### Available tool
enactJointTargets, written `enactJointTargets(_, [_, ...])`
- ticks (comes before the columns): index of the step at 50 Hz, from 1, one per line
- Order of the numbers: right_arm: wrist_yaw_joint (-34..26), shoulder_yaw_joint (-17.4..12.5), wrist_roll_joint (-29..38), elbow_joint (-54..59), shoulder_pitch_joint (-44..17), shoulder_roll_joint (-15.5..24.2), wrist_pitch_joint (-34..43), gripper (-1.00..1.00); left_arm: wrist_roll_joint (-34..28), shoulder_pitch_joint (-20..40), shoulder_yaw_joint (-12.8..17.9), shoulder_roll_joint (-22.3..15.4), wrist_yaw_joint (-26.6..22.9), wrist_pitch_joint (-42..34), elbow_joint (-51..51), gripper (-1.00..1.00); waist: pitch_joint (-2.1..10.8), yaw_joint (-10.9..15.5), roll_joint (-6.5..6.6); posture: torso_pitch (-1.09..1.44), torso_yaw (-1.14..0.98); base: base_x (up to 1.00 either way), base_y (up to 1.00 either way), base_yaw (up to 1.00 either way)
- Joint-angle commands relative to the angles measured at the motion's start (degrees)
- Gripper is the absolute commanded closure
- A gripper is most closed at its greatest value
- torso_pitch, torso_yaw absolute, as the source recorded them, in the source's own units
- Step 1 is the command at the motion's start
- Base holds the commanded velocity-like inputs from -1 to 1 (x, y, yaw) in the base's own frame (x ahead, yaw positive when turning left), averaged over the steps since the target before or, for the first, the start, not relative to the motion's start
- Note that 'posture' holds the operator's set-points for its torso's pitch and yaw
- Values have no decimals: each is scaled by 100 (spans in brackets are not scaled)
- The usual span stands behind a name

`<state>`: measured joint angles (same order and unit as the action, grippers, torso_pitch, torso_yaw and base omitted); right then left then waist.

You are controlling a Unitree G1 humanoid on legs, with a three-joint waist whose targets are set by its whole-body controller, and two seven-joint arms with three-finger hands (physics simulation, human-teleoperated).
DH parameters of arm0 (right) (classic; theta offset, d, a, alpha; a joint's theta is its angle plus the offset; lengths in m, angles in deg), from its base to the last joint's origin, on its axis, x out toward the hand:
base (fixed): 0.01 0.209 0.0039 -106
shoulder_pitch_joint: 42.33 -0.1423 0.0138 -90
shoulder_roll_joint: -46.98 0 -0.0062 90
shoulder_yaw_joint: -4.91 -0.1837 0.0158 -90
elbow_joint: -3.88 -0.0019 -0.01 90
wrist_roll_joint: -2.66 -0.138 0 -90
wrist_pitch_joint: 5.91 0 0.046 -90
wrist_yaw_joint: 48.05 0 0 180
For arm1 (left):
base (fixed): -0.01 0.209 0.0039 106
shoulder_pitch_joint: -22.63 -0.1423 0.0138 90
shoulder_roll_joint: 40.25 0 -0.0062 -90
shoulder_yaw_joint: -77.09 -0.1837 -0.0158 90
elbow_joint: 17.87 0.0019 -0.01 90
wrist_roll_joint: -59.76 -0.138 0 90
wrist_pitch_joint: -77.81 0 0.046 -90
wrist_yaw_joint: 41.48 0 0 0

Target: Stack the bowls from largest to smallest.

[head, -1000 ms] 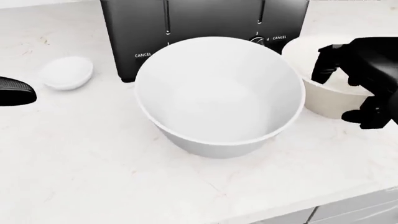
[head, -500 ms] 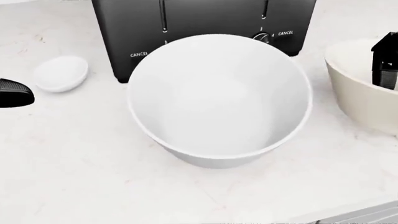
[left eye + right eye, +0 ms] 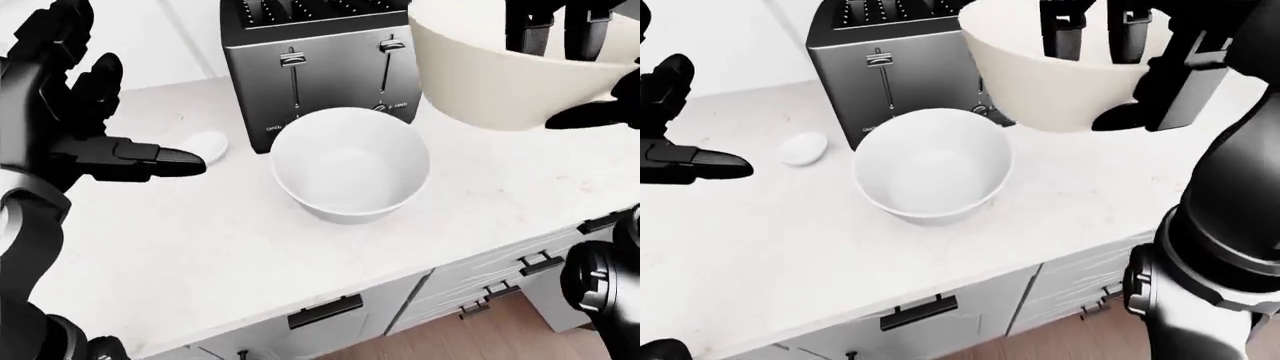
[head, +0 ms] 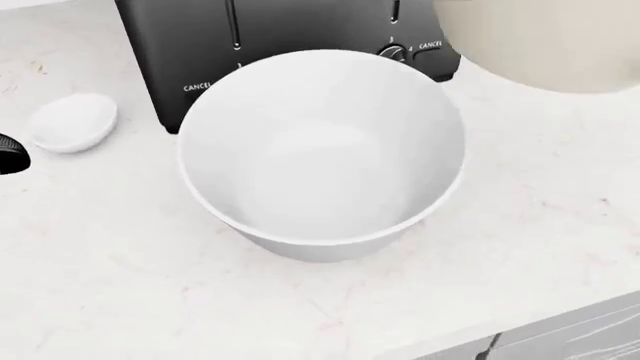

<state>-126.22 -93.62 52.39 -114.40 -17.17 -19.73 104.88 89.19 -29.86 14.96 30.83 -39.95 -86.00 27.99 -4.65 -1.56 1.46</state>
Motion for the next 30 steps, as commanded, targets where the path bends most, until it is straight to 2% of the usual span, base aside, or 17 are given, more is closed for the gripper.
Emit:
enactJointTargets(1, [-22, 0, 281, -50, -337, -122, 101, 100, 71, 131, 135, -116, 69, 92, -105, -100, 120, -6, 13, 0, 0, 0, 0, 0])
enactJointTargets(9, [-275, 342, 882, -231, -687, -1094, 40, 100, 273, 84, 137, -184, 218, 141, -92, -100, 98, -9, 59, 0, 0, 0, 0, 0])
enactJointTargets(13, [-375, 408, 1058, -261, -823, -1396, -36, 100, 357, 89, 129, -200, 299, 151, -81, -100, 103, -13, 84, 0, 0, 0, 0, 0])
enactJointTargets(19, [-650, 631, 1481, -619, -684, -2004, 41, 100, 543, 62, 189, -225, 412, 126, -128, -100, 99, -14, 118, 0, 0, 0, 0, 0])
enactJointTargets(30, [-580, 870, 1855, -742, -633, -2734, -264, 100, 873, -2, 262, -357, 625, 197, -103, -100, 101, -74, 192, 0, 0, 0, 0, 0])
